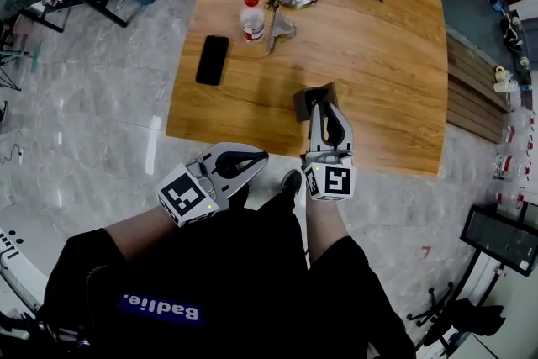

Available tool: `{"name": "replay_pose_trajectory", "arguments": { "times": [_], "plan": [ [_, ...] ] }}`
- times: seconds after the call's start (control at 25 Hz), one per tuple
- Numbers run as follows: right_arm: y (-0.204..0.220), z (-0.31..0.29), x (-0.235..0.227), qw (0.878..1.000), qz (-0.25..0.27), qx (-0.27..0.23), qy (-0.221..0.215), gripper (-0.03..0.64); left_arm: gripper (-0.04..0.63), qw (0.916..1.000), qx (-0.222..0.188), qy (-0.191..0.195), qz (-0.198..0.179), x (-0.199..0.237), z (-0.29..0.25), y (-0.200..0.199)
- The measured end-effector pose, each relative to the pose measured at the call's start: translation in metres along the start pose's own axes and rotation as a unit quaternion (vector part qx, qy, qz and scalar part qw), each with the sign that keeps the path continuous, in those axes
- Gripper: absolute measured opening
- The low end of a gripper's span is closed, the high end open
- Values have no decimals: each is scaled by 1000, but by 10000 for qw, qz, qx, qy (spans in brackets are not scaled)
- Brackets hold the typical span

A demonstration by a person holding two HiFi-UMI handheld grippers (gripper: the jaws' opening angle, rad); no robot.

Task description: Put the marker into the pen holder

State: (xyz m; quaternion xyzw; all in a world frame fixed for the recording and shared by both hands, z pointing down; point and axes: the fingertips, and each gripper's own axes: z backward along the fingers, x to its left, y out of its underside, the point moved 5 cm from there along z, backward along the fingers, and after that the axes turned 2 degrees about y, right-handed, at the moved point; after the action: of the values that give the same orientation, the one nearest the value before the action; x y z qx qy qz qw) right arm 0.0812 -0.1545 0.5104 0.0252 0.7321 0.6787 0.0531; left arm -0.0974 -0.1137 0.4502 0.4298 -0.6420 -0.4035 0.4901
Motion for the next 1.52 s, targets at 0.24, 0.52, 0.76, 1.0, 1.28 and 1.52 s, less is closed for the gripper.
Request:
{"name": "replay_pose_trajectory", "arguments": {
  "times": [0.24,0.52,0.76,1.0,1.28,1.52],
  "plan": [
    [-49,26,5,9984,-19,6,-569,47,9,9994,-313,-160,-33,-11,-20,-24],
    [-95,61,2,9910,-35,-8,-1336,39,9,9971,-636,-401,-72,-26,-44,-46],
    [-121,89,-2,9837,-109,30,-1794,26,9,9954,-771,-538,-167,-41,-55,-58],
    [-126,106,9,9734,-83,193,-2280,6,9,9924,-991,-618,-374,-52,-58,-75],
    [-123,113,22,9665,-145,145,-2558,6,9,9920,-970,-640,-492,-59,-59,-70],
    [-120,114,28,9661,-152,236,-2566,6,9,9922,-925,-701,-462,-59,-52,-67]
  ]
}}
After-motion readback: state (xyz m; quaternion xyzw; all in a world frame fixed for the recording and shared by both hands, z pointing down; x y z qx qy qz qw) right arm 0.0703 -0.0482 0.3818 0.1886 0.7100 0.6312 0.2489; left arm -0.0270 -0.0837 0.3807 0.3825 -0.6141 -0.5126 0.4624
